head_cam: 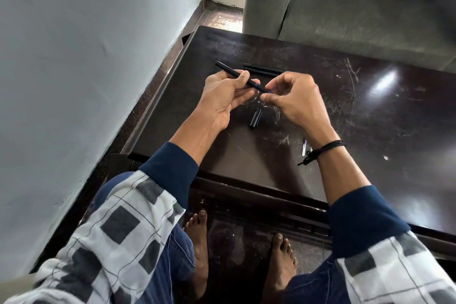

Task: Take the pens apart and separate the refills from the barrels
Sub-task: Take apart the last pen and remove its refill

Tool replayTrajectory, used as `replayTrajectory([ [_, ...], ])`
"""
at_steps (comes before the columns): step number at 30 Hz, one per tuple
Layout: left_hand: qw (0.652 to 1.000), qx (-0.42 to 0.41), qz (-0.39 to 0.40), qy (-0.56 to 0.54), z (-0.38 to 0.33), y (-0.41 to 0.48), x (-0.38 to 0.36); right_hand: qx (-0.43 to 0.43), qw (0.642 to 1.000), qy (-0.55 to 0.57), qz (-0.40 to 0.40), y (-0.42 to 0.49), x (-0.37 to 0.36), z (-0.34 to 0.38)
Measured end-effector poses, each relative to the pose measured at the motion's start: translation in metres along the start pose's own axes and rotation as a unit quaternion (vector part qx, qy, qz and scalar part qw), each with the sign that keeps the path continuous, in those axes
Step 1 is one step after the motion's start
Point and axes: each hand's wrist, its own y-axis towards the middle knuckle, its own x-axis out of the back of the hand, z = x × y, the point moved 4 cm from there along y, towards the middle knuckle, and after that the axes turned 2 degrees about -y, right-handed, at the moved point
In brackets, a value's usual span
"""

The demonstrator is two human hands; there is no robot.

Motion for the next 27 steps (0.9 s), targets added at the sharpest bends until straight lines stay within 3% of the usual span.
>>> replayTrajectory([
  [27, 0.999, -0.012, -0.032, 0.007, 0.0038, -0.005, -0.0037, -0.015, 0.999, -0.016, 0.029, 0.0016, -0.0096, -0.0005],
])
